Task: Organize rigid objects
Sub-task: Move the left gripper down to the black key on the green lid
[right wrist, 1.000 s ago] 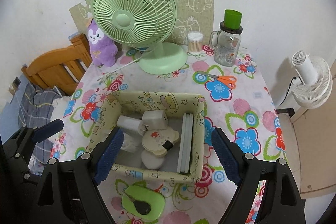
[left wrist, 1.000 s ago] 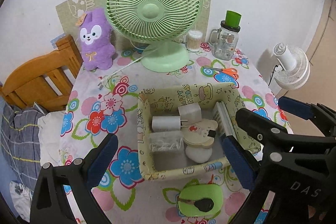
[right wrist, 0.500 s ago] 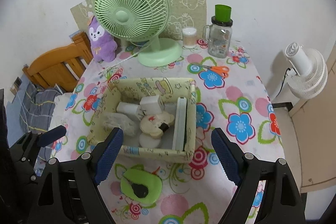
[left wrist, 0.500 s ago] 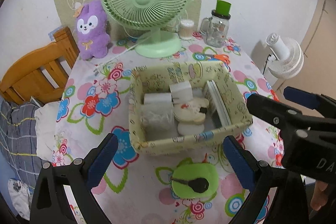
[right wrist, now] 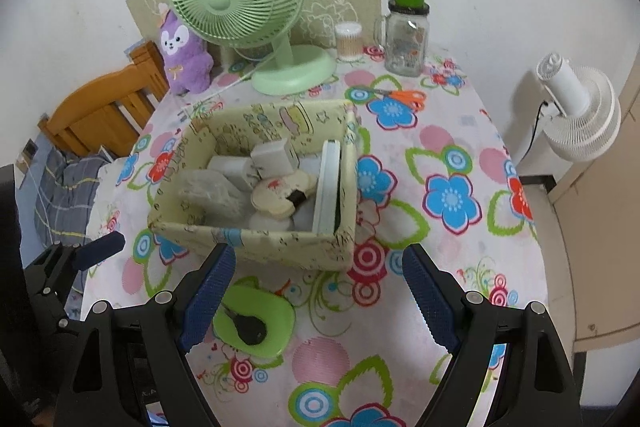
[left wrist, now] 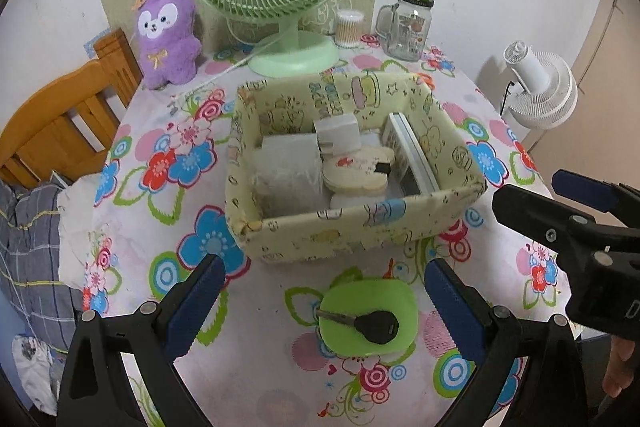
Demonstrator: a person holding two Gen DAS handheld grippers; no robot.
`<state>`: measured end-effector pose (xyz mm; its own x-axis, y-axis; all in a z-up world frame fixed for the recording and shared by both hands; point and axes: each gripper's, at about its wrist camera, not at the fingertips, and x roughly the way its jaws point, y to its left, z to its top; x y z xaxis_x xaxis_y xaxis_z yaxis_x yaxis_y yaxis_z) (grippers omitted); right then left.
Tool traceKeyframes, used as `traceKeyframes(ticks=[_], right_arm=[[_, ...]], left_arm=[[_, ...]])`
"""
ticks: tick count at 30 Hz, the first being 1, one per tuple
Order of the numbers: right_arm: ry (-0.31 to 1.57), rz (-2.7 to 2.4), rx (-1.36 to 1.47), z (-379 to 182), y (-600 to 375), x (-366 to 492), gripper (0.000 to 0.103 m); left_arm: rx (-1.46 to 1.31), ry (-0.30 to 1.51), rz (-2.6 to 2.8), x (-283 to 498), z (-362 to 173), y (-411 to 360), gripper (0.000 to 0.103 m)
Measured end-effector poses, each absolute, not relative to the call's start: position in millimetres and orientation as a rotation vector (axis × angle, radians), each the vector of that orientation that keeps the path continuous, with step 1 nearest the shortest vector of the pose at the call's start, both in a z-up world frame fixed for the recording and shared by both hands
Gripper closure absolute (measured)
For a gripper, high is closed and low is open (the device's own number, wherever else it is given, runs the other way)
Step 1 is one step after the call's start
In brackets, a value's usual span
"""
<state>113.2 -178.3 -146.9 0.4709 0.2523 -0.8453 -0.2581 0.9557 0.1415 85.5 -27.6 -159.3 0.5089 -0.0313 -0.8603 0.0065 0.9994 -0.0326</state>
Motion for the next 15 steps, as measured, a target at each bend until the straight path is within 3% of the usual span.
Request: traceKeyframes(ticks=[15], right_arm=[[1.086, 0.315, -0.049, -183.5, -177.7, 108.0, 0.016]], left_arm=[[-0.044, 1.099, -0.055, 80.2, -199.8, -35.1, 0.002]])
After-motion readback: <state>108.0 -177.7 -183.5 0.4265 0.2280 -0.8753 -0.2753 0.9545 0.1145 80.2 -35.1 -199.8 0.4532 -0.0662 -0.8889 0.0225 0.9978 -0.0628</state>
